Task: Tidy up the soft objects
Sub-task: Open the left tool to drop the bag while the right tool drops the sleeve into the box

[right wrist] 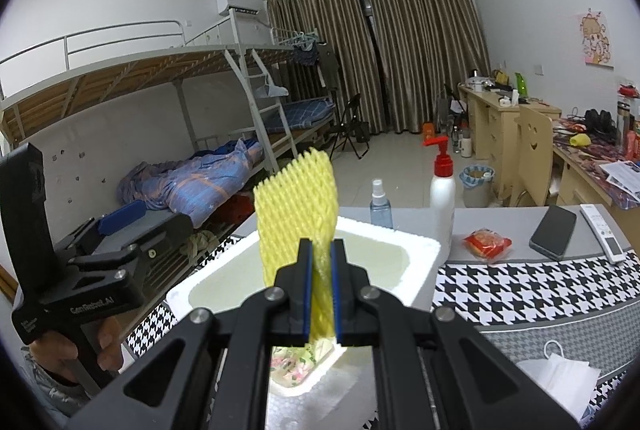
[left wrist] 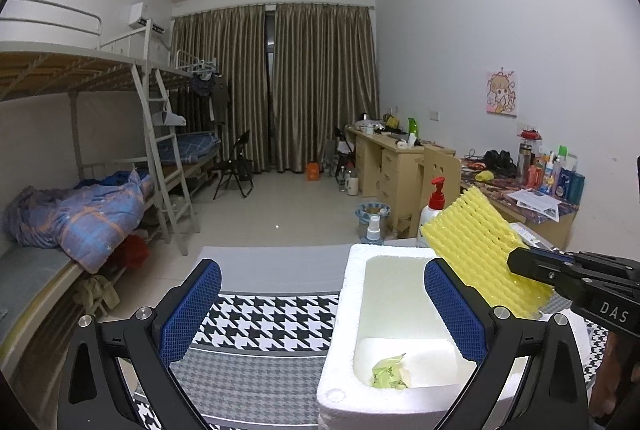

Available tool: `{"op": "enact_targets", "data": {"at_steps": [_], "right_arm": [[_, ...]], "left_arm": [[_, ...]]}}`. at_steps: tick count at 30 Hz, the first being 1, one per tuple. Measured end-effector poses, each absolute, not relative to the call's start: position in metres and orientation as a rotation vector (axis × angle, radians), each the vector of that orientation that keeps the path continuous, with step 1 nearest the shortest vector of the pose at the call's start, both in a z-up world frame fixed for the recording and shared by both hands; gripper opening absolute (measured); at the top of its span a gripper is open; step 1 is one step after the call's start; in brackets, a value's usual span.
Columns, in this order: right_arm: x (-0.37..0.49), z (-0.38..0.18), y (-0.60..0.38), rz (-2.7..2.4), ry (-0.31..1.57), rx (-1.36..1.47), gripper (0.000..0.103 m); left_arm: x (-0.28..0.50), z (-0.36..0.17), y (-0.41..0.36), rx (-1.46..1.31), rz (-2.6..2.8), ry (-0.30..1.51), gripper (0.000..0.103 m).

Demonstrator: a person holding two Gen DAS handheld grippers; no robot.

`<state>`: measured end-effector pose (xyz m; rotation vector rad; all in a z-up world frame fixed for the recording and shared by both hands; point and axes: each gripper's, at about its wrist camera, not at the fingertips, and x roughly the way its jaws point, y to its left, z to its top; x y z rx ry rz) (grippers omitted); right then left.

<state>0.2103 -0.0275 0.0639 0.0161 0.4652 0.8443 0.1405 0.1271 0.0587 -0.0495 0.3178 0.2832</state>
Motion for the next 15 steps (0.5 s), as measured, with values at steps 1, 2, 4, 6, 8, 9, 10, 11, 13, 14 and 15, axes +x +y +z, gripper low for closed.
{"op": "enact_targets", "data": {"at_steps": [1, 2, 4, 6, 8, 9, 10, 11, 13, 14, 15], "right_arm": [[0.211, 0.063, -0.026, 0.846, 0.47, 0.013, 0.011], [0.211, 0.062, -0.025, 0.848, 0.475, 0.009, 0.011], [0.213, 0.06, -0.022, 0.85, 0.487, 0.004, 0.011], [0.213, 0.058, -0.02, 0.853, 0.497, 0.0, 0.011], [0.213, 0.057, -0.018, 0.852, 0.505, -0.005, 0.011], [0.213, 0.056, -0.016, 0.852, 0.51, -0.009, 0.011], [0.213, 0.055, -0.015, 0.851, 0.514, -0.015, 0.011], [0.214, 0.054, -0.013, 0.849, 0.525, -0.029, 0.011], [0.214, 0.05, -0.01, 0.85, 0.545, -0.034, 0.013], [0.215, 0.049, -0.009, 0.85, 0.554, -0.034, 0.016], [0.216, 0.047, -0.007, 0.849, 0.569, -0.039, 0.03]], "left_arm": [[0.14, 0.058, 0.127, -0.049, 0.284, 0.32, 0.102], [0.14, 0.059, 0.127, -0.049, 0.284, 0.321, 0.102], [0.139, 0.058, 0.128, -0.05, 0.284, 0.326, 0.102], [0.138, 0.057, 0.129, -0.056, 0.281, 0.33, 0.102], [0.136, 0.056, 0.13, -0.06, 0.278, 0.332, 0.102], [0.135, 0.056, 0.131, -0.062, 0.276, 0.334, 0.102], [0.134, 0.055, 0.132, -0.065, 0.272, 0.337, 0.102], [0.133, 0.055, 0.132, -0.067, 0.27, 0.338, 0.102], [0.132, 0.055, 0.132, -0.07, 0.266, 0.338, 0.102], [0.132, 0.054, 0.132, -0.07, 0.266, 0.338, 0.102], [0.132, 0.054, 0.133, -0.07, 0.265, 0.338, 0.102]]}}
